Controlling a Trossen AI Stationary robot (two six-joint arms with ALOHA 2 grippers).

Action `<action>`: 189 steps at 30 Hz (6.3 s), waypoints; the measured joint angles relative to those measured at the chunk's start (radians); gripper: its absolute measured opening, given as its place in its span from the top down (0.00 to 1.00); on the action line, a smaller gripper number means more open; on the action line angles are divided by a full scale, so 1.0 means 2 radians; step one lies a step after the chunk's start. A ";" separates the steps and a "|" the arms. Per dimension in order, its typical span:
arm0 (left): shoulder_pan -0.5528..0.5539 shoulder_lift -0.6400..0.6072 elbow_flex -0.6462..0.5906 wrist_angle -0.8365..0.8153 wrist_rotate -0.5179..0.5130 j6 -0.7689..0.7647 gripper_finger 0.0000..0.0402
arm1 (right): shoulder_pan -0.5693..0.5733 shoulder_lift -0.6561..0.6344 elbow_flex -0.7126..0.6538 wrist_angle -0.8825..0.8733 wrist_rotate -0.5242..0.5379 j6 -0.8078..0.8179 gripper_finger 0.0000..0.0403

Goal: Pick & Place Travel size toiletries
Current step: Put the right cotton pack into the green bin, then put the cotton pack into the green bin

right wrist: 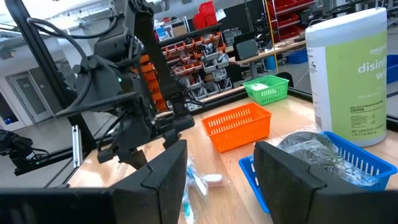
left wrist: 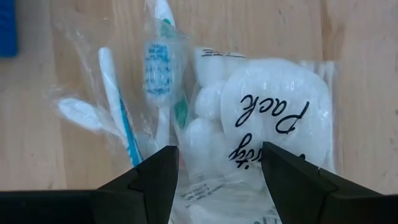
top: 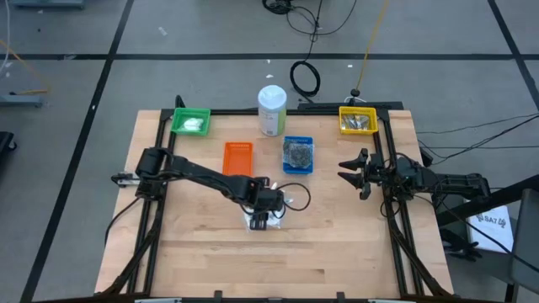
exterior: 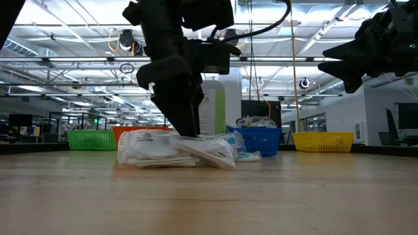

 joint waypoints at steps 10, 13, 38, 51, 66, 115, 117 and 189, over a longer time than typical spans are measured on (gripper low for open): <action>0.001 0.002 0.000 -0.003 0.001 -0.001 0.48 | 0.000 0.000 0.000 0.002 0.000 0.000 0.57; 0.001 0.002 0.000 -0.003 0.001 -0.001 0.57 | 0.000 0.000 0.000 0.002 0.000 0.000 0.56; 0.008 -0.126 0.000 -0.002 0.020 0.013 1.00 | 0.000 0.000 0.000 0.002 0.000 0.000 0.56; 0.054 -0.288 0.000 -0.135 -0.223 -0.115 1.00 | 0.000 0.000 0.000 0.002 0.000 0.000 0.56; 0.314 -0.329 -0.006 -0.212 -0.336 -0.197 0.99 | 0.000 0.000 0.000 0.002 0.000 -0.001 0.56; 0.543 -0.358 -0.247 0.006 -0.029 -0.053 0.40 | 0.000 0.000 0.000 0.002 0.000 -0.002 0.56; 0.535 -0.372 -0.230 -0.014 0.016 -0.071 0.39 | 0.000 0.000 0.000 0.002 0.000 -0.002 0.56; -0.026 -0.132 -0.200 0.116 0.015 -0.096 0.43 | 0.000 0.003 0.000 0.009 0.000 -0.002 0.57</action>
